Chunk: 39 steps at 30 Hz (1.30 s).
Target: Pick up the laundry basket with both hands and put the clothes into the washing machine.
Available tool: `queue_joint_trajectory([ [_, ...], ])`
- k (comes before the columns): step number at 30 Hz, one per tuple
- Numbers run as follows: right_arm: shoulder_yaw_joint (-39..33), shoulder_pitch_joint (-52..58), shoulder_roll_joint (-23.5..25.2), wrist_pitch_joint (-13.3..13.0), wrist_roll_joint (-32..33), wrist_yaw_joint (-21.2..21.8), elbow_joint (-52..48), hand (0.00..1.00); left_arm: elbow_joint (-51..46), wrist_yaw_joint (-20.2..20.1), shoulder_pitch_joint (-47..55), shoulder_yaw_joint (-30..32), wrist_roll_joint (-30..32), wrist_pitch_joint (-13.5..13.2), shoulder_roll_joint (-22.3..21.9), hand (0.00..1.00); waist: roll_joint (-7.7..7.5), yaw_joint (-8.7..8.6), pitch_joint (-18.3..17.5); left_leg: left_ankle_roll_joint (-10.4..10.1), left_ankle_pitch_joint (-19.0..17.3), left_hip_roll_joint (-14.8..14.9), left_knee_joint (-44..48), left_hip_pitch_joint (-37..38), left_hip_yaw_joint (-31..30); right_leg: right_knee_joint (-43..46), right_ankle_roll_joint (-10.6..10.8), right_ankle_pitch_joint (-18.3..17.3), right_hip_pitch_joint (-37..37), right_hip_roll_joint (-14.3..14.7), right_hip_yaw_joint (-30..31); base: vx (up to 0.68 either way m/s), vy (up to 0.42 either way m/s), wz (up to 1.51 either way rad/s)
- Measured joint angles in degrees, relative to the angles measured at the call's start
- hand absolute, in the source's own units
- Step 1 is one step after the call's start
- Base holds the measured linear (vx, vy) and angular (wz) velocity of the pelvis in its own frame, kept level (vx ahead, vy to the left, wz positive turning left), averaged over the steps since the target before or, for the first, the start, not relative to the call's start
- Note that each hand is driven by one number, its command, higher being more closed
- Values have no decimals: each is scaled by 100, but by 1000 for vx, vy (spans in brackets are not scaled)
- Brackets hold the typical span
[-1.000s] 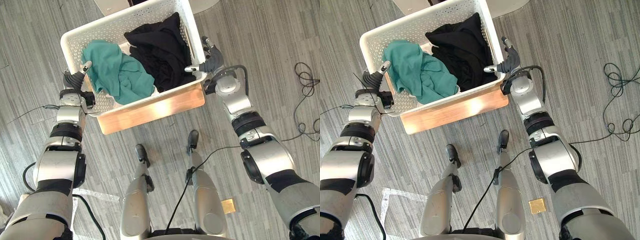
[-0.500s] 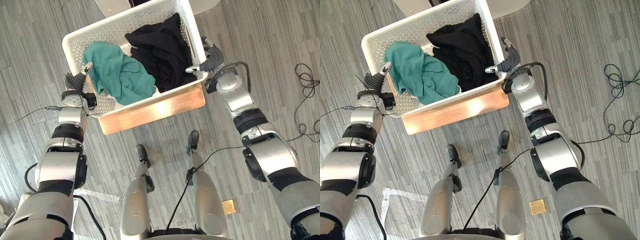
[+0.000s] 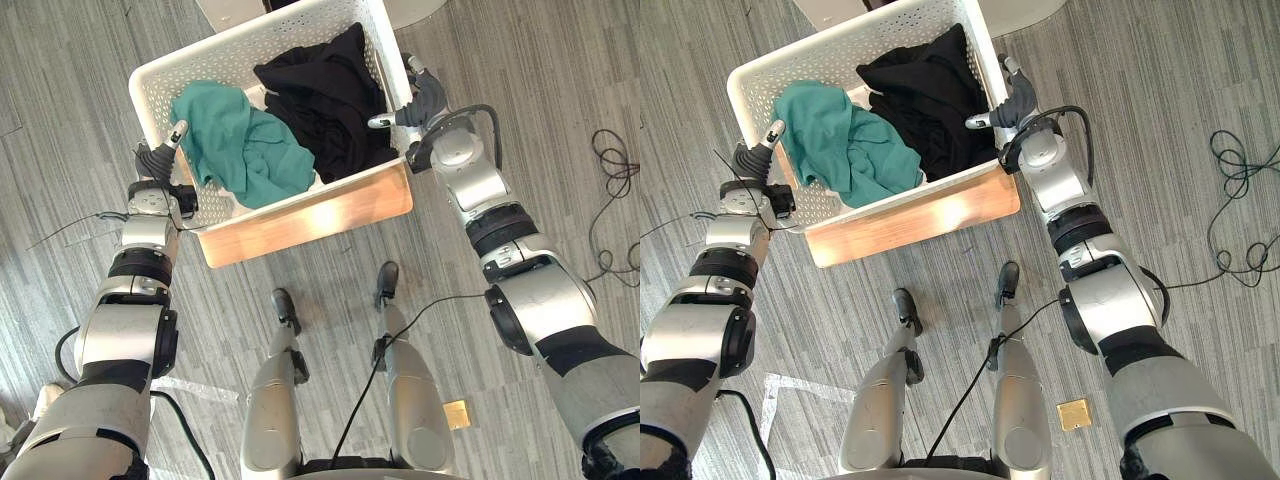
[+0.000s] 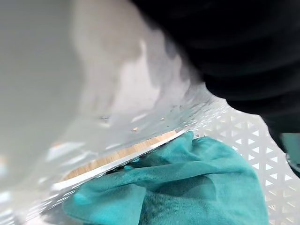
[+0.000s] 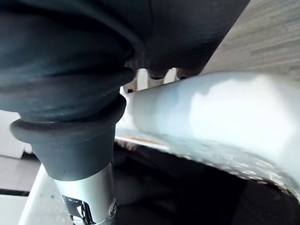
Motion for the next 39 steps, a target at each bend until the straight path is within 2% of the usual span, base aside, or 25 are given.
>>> queue_joint_trajectory([
  [10, -270, 2, 186, 2, 149, -38, 381, 0, -16, 5, -38, -45, 0, -6, -29, 0, 5, 6, -2, -10, 81, -13, -149, 24, -57, 0, 0, -1, -6, 2, -46, -8, 11, 2],
  [11, -301, 10, 199, -3, 149, -46, 386, 0, -32, 7, -39, -52, -1, -6, -30, 100, 5, 7, -2, -11, 83, -14, -149, 19, -63, 0, 0, -1, -10, 1, -49, 0, 0, 0],
  [12, -335, 15, 203, -7, 149, -45, 386, 100, -44, 8, -38, -55, -1, -6, -32, 100, 6, 8, -2, -13, 84, -14, -149, 15, -68, 0, 0, -1, -10, 1, -52, -17, 27, 3],
  [21, -415, 79, 105, -91, 67, -33, 480, 100, -162, 9, -124, -429, 35, -2, -9, 100, 16, 31, -8, -11, 236, -30, -344, -15, -190, 10, 0, -4, -48, -4, -180, -24, 24, 7],
  [28, -425, 77, -9, -118, -81, -45, 681, 100, -179, -170, -143, -791, 459, 91, -19, 100, 68, 141, -58, -5, 242, -36, -341, -3, -175, 61, -1, -5, -73, -11, -161, 0, 0, 0],
  [32, -423, 105, 0, -75, -176, -41, 819, 100, -147, -313, -134, -948, 702, 277, -36, 100, 71, 157, -67, -4, 242, -66, -339, 109, -126, 66, -2, -6, 3, -32, -102, -12, 21, -4],
  [37, -562, 455, 3, -25, -248, -12, 893, 100, -90, -693, -51, -1034, 1188, 617, -176, 100, 80, 146, -146, -3, 238, -131, -341, 319, -109, 65, -3, -10, 197, -95, -70, -11, 38, 0],
  [39, -600, 586, 32, -1, -247, 13, 894, 100, -90, -796, 56, -1106, 1247, 646, -189, 100, 80, 148, -146, -3, 237, -131, -341, 413, -113, 65, -16, -31, 294, -95, -74, 0, 0, 0],
])
